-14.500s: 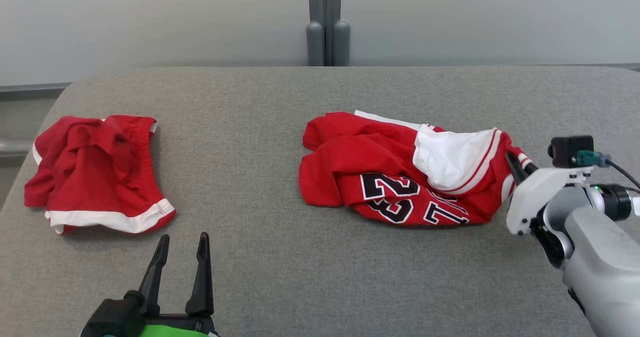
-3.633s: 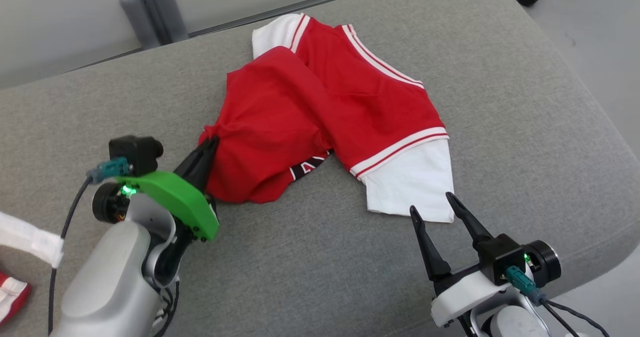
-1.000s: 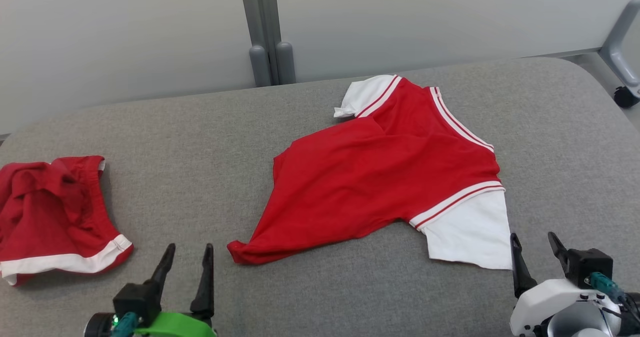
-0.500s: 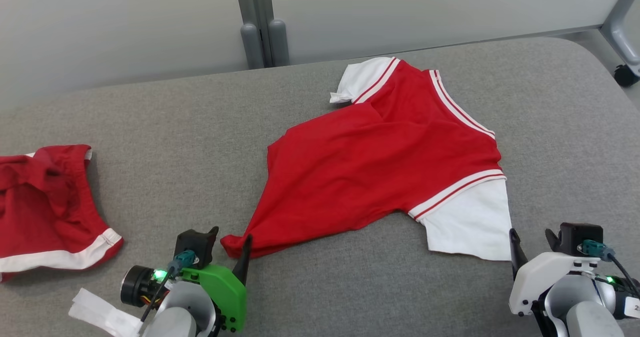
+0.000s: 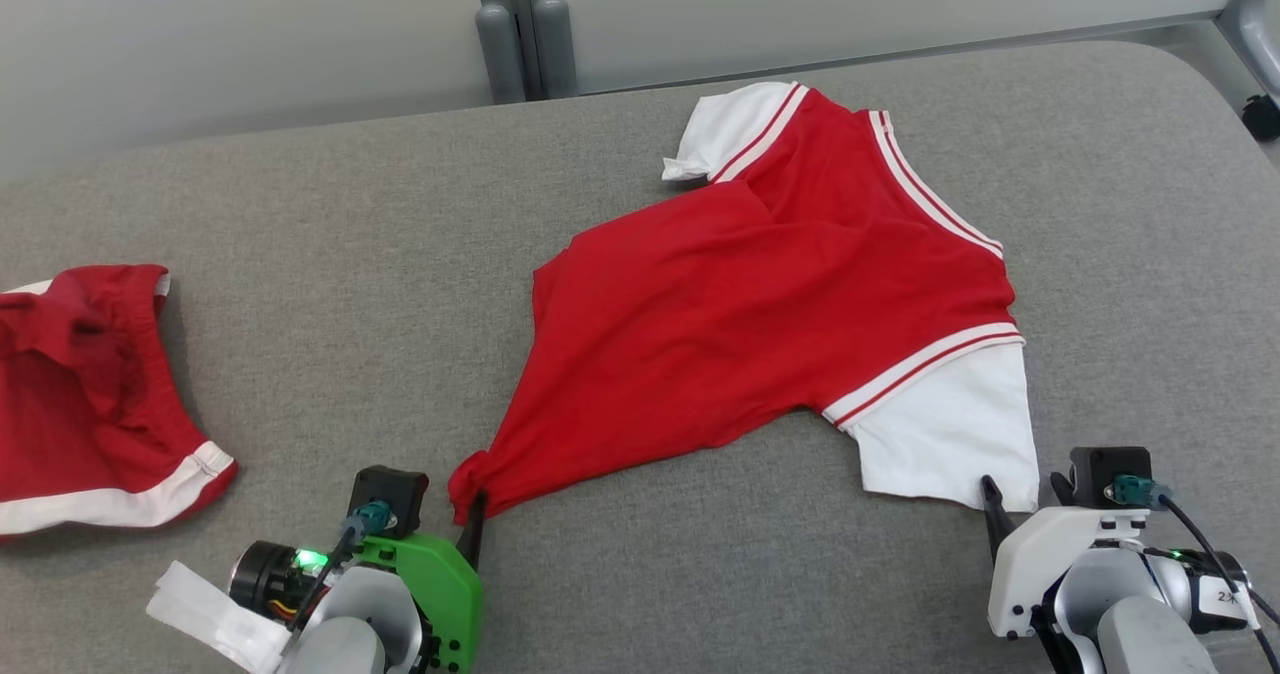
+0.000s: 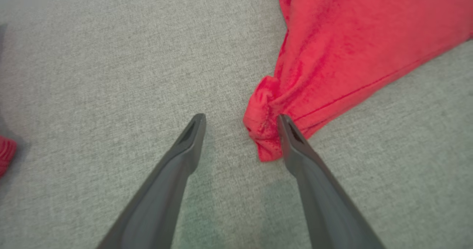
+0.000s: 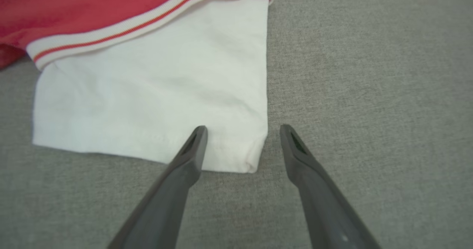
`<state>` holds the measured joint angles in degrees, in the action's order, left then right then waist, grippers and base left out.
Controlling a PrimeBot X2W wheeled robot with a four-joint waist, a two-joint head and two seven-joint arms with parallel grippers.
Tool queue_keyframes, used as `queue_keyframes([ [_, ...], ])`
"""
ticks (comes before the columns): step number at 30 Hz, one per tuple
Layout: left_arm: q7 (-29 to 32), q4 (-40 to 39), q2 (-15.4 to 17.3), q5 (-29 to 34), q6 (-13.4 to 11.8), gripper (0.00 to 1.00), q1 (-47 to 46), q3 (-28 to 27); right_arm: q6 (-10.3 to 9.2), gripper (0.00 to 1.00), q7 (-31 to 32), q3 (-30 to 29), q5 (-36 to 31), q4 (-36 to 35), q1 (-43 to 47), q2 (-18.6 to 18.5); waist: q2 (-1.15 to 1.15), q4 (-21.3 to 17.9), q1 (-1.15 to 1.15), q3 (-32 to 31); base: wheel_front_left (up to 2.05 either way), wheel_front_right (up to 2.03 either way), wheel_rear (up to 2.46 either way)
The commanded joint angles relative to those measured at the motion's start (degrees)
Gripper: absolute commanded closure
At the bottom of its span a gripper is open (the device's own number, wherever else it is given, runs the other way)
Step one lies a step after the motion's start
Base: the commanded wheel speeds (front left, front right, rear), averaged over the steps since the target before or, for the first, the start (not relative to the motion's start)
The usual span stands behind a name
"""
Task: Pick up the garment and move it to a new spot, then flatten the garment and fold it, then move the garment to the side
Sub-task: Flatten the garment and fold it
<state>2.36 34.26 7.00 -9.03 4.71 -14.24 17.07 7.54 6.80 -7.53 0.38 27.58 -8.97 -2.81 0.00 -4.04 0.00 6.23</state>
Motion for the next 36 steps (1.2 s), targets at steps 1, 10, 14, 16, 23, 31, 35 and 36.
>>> queue_keyframes([
  [1,-0.41,-0.05,0.39,0.45,0.18,0.0,-1.53,0.31,-0.11,0.0,0.24,0.34,0.25,0.29,-0.76,-0.16,0.0,0.02,0.0,0.11,0.0,0.0,0.0],
  [10,1.5,2.75,0.23,-0.93,1.26,1.0,-3.48,2.01,-0.11,0.0,4.98,2.27,0.81,3.82,-1.61,-0.1,0.0,-0.6,0.0,0.95,0.0,0.0,0.0],
  [14,1.17,3.87,-0.02,-1.46,1.5,1.0,-4.29,2.4,-0.17,0.0,5.51,-0.31,-0.28,5.3,-2.99,-0.3,0.0,-0.72,0.0,1.6,0.0,0.0,0.0],
  [16,0.93,4.47,-0.01,-1.67,1.56,1.0,-4.59,2.54,-0.18,0.0,5.68,-1.09,-0.58,6.19,-3.81,-0.3,0.0,-0.77,0.0,1.95,0.0,0.0,0.0],
  [23,-0.53,5.55,-0.05,-2.82,1.83,1.0,-5.12,2.62,-0.14,1.0,5.51,-0.33,0.25,9.15,-6.22,-0.12,0.0,-0.8,0.0,2.37,0.0,0.0,0.0],
  [31,-7.51,-1.55,-2.35,-14.85,2.67,1.0,-4.58,-1.47,-0.11,1.0,-2.44,-1.96,3.1,0.06,-8.33,-0.19,0.0,-0.86,0.0,0.28,0.0,0.0,0.0],
  [35,-7.72,-8.41,-2.93,-22.91,2.79,1.0,-7.09,-1.1,-0.11,1.0,-3.31,-1.44,3.46,-8.98,-10.63,-0.18,0.0,-1.56,0.0,-0.4,0.0,0.0,0.0],
  [36,-7.49,-10.5,-2.63,-24.77,2.8,1.0,-7.87,-1.03,-0.11,1.0,-2.91,-1.05,3.59,-11.78,-11.4,-0.28,0.0,-1.85,0.0,-0.47,0.0,0.0,0.0],
])
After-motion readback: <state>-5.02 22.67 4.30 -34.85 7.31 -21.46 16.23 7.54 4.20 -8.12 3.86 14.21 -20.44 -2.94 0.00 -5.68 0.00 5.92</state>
